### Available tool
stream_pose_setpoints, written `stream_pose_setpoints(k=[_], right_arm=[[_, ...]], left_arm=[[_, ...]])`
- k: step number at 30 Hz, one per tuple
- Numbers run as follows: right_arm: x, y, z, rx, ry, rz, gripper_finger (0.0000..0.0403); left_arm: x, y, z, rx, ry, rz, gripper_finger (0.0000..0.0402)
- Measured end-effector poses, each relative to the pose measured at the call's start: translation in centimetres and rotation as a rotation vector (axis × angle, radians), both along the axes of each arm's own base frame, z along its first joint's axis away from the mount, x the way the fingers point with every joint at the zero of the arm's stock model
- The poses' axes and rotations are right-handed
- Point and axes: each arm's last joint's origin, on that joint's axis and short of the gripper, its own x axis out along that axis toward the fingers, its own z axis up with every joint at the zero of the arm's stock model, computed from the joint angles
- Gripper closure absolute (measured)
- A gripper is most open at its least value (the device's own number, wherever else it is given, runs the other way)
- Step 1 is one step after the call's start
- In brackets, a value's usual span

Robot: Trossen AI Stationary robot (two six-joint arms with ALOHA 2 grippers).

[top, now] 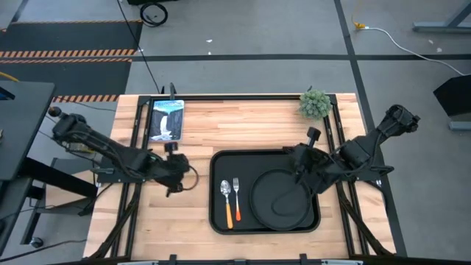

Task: Pick and place plate/cup/fork/spoon on tray
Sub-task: Return to Home Position

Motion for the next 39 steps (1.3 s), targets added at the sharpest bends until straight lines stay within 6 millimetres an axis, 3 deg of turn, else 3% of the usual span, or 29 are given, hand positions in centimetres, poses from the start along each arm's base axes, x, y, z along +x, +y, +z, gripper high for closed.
stream_pose_setpoints(k=[8,17,25,34,39], right_arm=[[-0.6,0.8,-1.6,-0.013,-0.008,0.035,0.0392],[-2.6,-0.4,-4.9,0.096,-0.092,0.154,0.0395],[-5.3,-3.0,-5.5,0.200,-0.353,0.438,0.0396],[-8.8,-6.3,-6.7,0.185,-0.500,0.413,0.0396],[-10.3,-7.2,-7.6,0.209,-0.567,0.436,0.0396]], left_arm=[[-4.6,1.5,1.4,-0.039,-0.282,0.078,0.0286],[-8.1,3.1,0.5,-0.174,-0.623,0.054,0.0286],[-10.1,4.7,-1.4,-0.186,-0.887,0.054,0.0286],[-12.1,5.9,-1.8,-0.184,-1.000,0.066,0.0286],[-11.8,5.8,-1.6,-0.198,-1.027,0.061,0.0286]])
